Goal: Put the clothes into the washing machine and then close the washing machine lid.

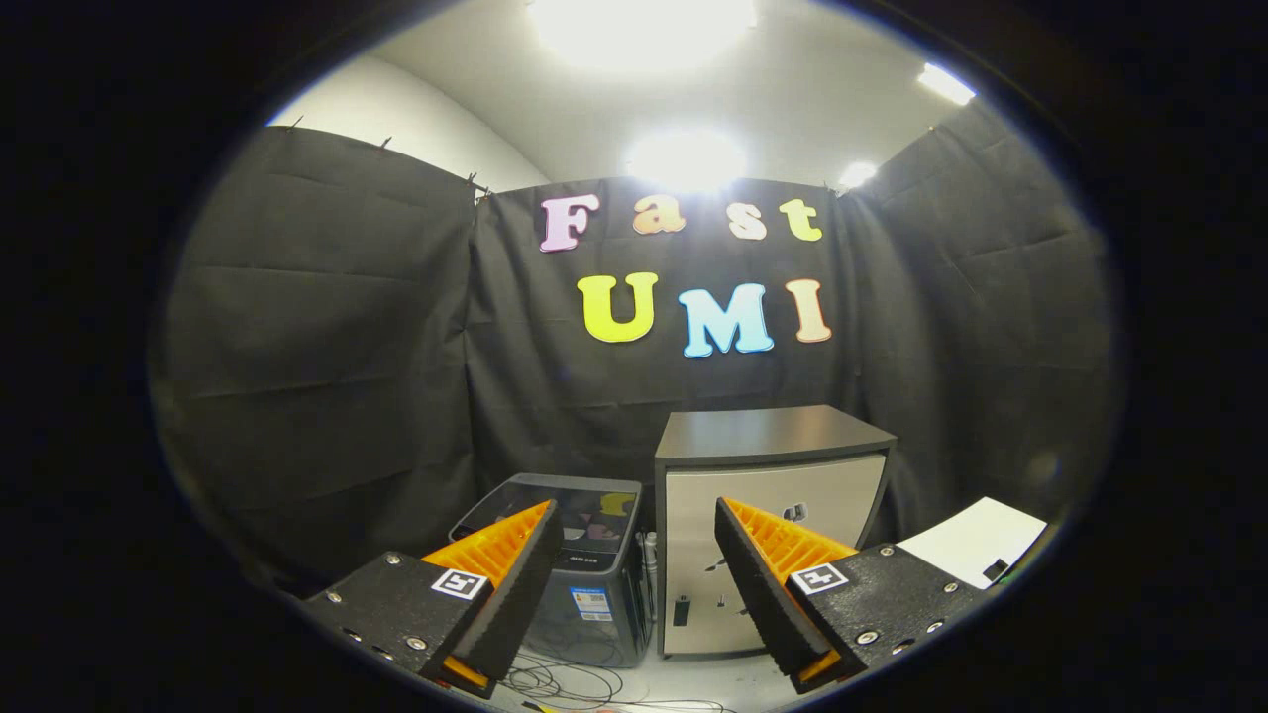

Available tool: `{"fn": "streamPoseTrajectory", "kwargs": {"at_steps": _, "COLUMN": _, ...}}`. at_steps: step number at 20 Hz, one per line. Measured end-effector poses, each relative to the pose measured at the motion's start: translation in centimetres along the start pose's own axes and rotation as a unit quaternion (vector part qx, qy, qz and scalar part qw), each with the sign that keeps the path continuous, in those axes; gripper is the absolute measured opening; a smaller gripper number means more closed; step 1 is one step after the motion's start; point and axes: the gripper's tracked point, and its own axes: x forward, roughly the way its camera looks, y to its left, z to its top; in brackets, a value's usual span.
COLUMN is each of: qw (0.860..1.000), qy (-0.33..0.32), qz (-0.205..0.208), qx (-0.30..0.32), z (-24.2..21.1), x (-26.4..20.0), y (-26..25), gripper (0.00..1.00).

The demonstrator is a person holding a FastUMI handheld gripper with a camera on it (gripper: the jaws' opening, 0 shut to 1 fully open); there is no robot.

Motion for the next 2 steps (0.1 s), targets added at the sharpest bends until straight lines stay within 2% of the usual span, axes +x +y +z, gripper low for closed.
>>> {"fn": "streamPoseTrajectory", "kwargs": {"at_steps": 2, "qw": 1.000, "qy": -0.001, "qz": 0.000, "qx": 0.008, "z": -0.05, "x": -0.28, "y": 0.14, "gripper": 0.95}}
